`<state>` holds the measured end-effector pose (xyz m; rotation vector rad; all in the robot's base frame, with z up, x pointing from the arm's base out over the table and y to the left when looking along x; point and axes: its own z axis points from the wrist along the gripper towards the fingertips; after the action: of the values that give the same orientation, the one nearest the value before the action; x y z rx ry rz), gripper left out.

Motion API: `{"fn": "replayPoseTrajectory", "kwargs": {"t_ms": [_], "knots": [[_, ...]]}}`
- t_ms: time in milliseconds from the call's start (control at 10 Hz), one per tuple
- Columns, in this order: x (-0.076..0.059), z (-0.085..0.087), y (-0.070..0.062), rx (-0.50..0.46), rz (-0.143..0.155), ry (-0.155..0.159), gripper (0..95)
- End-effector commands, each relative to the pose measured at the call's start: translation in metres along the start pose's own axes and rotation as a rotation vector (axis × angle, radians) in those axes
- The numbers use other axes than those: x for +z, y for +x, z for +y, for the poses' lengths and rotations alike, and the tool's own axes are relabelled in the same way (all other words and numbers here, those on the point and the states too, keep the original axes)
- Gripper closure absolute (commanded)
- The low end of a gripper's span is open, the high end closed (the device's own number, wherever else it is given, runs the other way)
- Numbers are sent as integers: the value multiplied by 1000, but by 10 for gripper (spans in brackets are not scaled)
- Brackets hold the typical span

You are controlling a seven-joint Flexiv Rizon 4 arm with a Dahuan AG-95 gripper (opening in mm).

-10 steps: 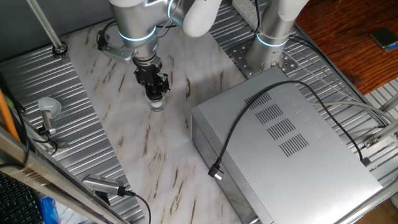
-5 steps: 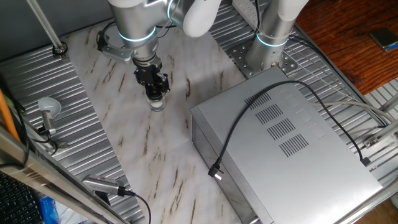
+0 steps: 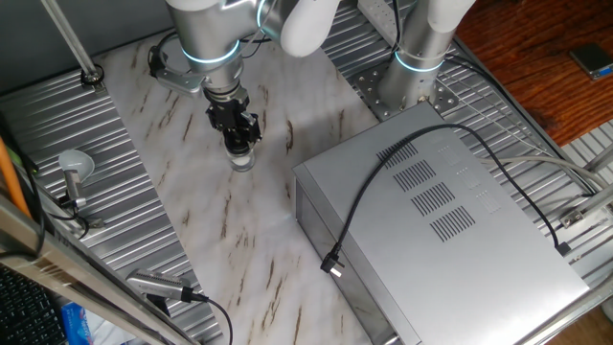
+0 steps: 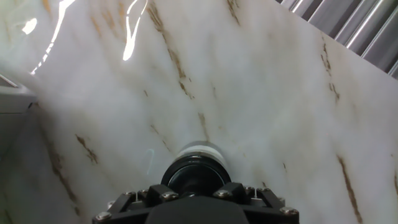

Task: Unscrew the lid from the jar

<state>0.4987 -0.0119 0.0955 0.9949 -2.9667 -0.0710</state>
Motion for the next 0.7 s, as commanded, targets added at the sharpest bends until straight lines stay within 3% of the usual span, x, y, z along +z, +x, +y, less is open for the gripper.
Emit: {"fn": "replayPoseTrajectory", "kwargs": {"t_ms": [100, 700], "knots": [[1, 0, 0, 3, -8, -6, 950], [1, 0, 0, -12, -22, 2, 950]]}}
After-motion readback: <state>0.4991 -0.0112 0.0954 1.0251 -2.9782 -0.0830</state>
